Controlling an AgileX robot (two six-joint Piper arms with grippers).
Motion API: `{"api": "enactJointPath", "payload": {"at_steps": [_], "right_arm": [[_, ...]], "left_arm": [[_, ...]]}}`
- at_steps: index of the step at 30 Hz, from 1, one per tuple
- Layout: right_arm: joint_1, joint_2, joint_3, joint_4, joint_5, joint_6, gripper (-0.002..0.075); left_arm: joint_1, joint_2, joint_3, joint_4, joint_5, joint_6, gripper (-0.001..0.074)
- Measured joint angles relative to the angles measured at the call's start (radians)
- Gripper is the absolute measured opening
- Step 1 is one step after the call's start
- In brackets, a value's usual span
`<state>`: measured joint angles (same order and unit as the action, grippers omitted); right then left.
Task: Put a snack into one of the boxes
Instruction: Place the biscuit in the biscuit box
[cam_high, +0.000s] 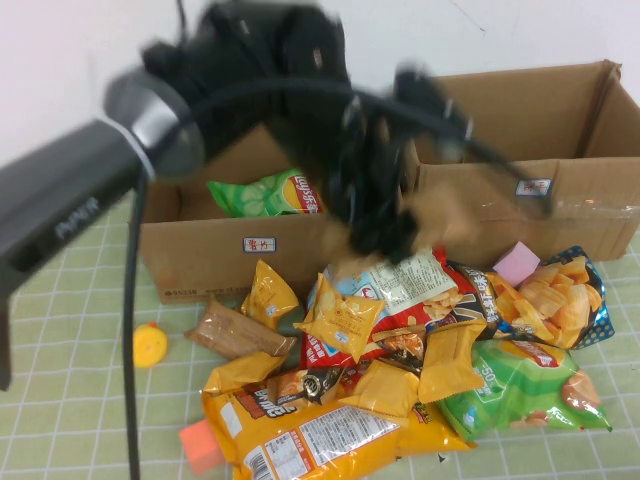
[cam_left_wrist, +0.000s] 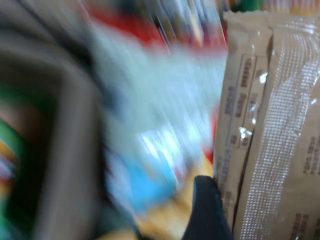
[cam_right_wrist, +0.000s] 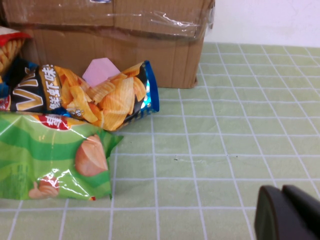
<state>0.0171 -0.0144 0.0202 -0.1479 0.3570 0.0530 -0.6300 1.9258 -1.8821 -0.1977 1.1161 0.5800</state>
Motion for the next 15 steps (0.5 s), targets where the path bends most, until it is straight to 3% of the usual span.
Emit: {"api": "enactJointPath", "payload": {"at_steps": [5, 15], "right_arm": [[0.000, 0.000, 0.000, 0.000, 0.000, 0.000, -0.0002], [0.000, 0.000, 0.000, 0.000, 0.000, 0.000, -0.0002]], "left_arm": [[0.000, -0.013, -0.076, -0.079, -0.200, -0.002, 0.0430], [0.000, 0.104, -0.080, -0.179, -0.817, -0.006, 0.0430]]}}
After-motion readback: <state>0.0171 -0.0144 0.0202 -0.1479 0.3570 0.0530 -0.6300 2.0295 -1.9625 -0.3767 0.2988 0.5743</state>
